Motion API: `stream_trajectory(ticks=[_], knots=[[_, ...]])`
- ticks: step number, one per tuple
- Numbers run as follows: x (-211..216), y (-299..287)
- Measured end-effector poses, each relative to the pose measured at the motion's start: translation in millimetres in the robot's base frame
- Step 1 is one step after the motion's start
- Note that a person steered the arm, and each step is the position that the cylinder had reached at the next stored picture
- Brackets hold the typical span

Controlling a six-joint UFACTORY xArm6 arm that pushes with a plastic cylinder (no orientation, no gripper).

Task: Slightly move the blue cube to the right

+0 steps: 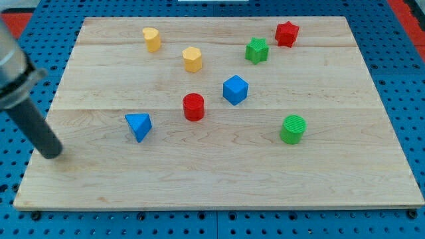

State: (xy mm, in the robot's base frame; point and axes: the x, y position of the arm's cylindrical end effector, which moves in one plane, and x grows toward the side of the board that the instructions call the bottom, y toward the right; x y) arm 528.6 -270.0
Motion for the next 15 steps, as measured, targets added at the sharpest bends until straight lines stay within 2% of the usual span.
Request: stream_trajectory(ticks=[1, 2, 3, 5, 6, 9, 13, 15], knots=[[-29.3, -25.1], [-71.3, -11.0], [-116.6, 46.0], [-196.8, 111.2], [-207.0, 145.4], [-239.5, 182.6], [-218.3, 227.9], [-220.7, 233.6]])
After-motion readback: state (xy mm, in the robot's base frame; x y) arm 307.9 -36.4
